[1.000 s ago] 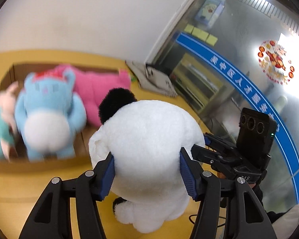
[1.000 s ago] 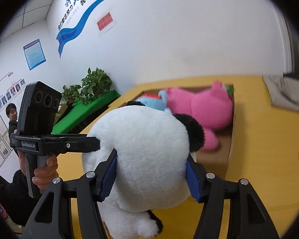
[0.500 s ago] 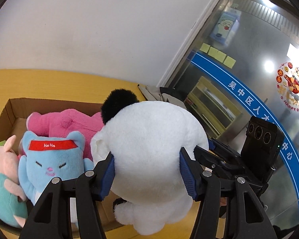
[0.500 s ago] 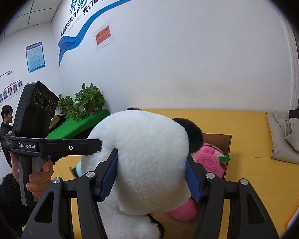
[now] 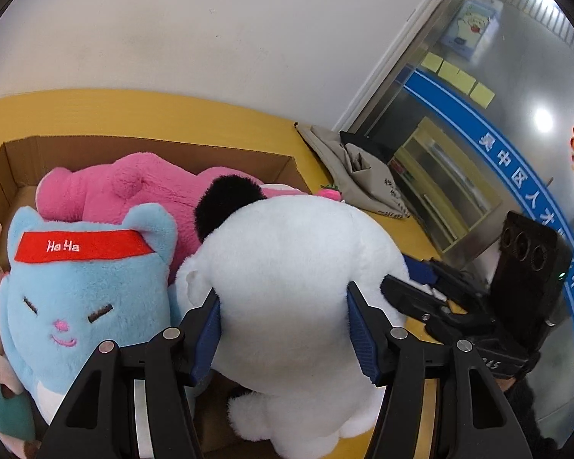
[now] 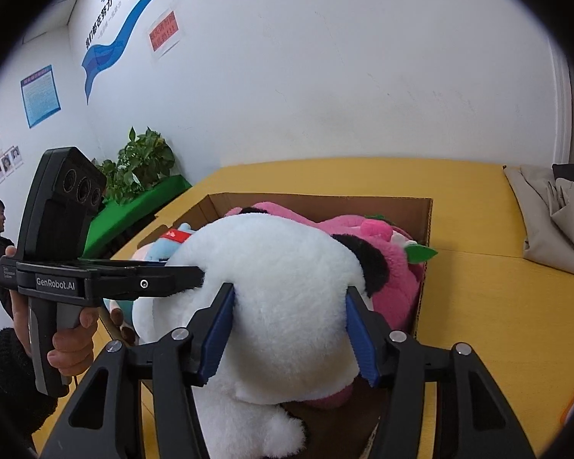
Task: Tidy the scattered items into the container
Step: 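Lift the white panda with both tools and carry it over the box, then lower the panda into the box beside the blue bear and open both tools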
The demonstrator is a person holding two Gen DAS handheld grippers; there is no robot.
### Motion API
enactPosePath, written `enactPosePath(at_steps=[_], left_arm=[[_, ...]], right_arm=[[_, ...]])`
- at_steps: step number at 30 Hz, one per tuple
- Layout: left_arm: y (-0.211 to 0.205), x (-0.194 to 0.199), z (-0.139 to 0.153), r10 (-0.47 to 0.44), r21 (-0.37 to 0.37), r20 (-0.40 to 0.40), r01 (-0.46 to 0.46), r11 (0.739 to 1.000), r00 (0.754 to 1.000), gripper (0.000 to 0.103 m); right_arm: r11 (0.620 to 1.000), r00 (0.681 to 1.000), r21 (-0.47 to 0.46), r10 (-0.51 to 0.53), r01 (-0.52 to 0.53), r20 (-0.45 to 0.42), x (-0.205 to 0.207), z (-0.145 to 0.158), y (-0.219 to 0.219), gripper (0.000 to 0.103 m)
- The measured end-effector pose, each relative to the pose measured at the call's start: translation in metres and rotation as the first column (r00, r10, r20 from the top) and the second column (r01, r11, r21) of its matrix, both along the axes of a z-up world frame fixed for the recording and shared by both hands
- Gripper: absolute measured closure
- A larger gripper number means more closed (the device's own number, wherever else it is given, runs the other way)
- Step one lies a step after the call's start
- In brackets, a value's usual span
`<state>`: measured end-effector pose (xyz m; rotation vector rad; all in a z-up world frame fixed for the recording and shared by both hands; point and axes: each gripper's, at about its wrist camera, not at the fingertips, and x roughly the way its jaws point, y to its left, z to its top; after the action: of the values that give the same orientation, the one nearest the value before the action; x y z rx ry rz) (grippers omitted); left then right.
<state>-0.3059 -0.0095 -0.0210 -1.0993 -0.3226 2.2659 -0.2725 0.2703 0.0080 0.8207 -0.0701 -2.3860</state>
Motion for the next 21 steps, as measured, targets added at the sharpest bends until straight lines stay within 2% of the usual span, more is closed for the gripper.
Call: enactPosePath(at_steps=[4, 7, 9, 10, 12, 14, 16, 18, 20, 21], left_arm=[[0.001, -0.006, -0.006, 0.013, -0.007, 0.011, -0.013, 1.000, 1.000, 0.036], [0.008, -0.009, -0.015, -0.009, -0.046, 0.035, 0.011, 0.999, 0.999, 0.034], [0.019, -0.009, -0.029, -0.064, -0.097, 0.062, 0.070, 0.993, 0.996, 0.033], [0.024, -0.007, -0.032, -0.071, -0.113, 0.043, 0.075, 0.991, 0.997, 0.033], [0.028, -0.008, -0.031, -0.053, -0.110, 0.042, 0.058, 0.992, 0.998, 0.032], [0.029, -0.006, -0.028, -0.041, -0.111, 0.052, 0.046, 0.993, 0.998, 0.031], [0.029, 0.000, -0.024, -0.047, -0.118, 0.038, 0.051, 0.992, 0.998, 0.023], [0.020, 0.010, -0.019, -0.032, -0.101, 0.030, 0.035, 0.994, 0.999, 0.019], [0.010, 0.023, -0.012, 0.012, -0.086, 0.025, -0.010, 0.996, 1.000, 0.019], [0.006, 0.031, -0.008, 0.032, -0.083, 0.015, -0.031, 0.996, 0.999, 0.018]], right_arm=[[1.000, 0.997, 0.028, -0.005, 0.008, -0.071, 0.017, 0.020, -0.004, 0.048], [0.995, 0.993, 0.052, 0.084, -0.080, -0.080, 0.040, 0.031, -0.015, 0.049], [0.980, 0.993, 0.166, 0.117, -0.111, -0.023, 0.048, 0.013, -0.032, 0.059], [0.967, 0.994, 0.229, 0.109, -0.111, 0.021, 0.047, -0.001, -0.040, 0.059], [0.938, 0.992, 0.339, 0.035, -0.073, 0.119, 0.040, -0.038, -0.051, 0.059], [0.926, 0.989, 0.374, -0.006, -0.051, 0.149, 0.038, -0.056, -0.054, 0.059], [0.931, 0.992, 0.364, -0.026, -0.022, 0.127, 0.047, -0.055, -0.050, 0.059], [0.947, 0.992, 0.322, -0.041, 0.000, 0.119, 0.057, -0.047, -0.040, 0.053], [0.958, 0.989, 0.273, -0.113, 0.084, 0.093, 0.067, -0.037, -0.025, 0.029], [0.958, 0.984, 0.253, -0.159, 0.134, 0.080, 0.072, -0.032, -0.019, 0.025]])
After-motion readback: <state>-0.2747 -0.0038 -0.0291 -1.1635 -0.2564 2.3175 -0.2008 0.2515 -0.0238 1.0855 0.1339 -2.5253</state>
